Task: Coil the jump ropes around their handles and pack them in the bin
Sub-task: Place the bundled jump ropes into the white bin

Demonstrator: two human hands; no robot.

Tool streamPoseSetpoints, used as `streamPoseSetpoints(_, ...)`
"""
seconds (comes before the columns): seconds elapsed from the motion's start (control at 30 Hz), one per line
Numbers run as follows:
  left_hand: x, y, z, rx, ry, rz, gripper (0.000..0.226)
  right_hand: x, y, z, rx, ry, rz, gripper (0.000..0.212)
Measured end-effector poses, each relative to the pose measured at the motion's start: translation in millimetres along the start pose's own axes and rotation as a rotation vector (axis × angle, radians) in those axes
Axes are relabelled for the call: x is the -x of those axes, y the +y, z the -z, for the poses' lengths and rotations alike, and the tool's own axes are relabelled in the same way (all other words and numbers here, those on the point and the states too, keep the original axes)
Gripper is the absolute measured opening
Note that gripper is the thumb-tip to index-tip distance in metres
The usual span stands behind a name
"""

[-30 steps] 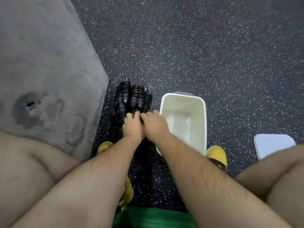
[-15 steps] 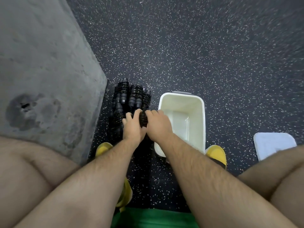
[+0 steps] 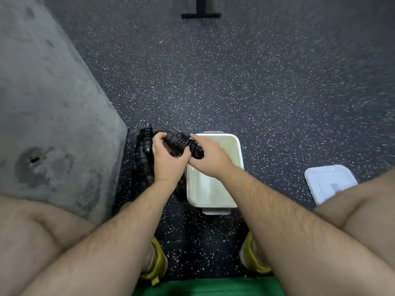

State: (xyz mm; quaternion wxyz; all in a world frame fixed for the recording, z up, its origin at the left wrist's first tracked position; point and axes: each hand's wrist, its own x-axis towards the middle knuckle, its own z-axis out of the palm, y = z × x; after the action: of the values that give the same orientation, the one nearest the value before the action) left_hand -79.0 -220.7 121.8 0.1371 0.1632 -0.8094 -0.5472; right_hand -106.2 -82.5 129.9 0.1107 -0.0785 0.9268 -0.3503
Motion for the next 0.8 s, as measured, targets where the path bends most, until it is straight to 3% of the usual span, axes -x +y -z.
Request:
streamPoseSetpoints(0.17, 7.8, -9.6, -26.5, 0.055, -0.141, 0.064, 0.058, -5.3, 30.8, 6.2, 0.142, -0.015, -0.019, 0.069)
streamPoseSetpoints(0.3, 14.1, -27.8, -44.7, -0.201, -0.134, 0.052, 0.04, -9.1, 58.7, 0.8, 0.409, 0.031, -0.082, 0.065)
streamPoseSetpoints(0.43, 8.8, -59.6, -53.6, -0.419, -0.237, 0.09, 0.06, -25.9, 82.4, -18.6, 0.568, -0.013, -0.11, 0.056)
streamPoseSetpoints(0.53, 5.1, -75.9, -60.3, -0.455, -0.332, 0.098, 0.057, -44.5, 99.6, -39.2, 0.641, -0.086, -0.099, 0.051)
streamPoseSetpoints(0.63, 3.3, -84.0, -62.9, -0.452, -0.327, 0.098, 0.056, -65.5, 113.7, -58.7, 0.686, -0.161, -0.077, 0.05)
streamPoseSetpoints(0.8, 1.0, -90.5, -65.4, -0.437, -0.311, 0.064, 0.054, -91.9, 132.7, -71.3, 0.706, -0.241, -0.127, 0.063)
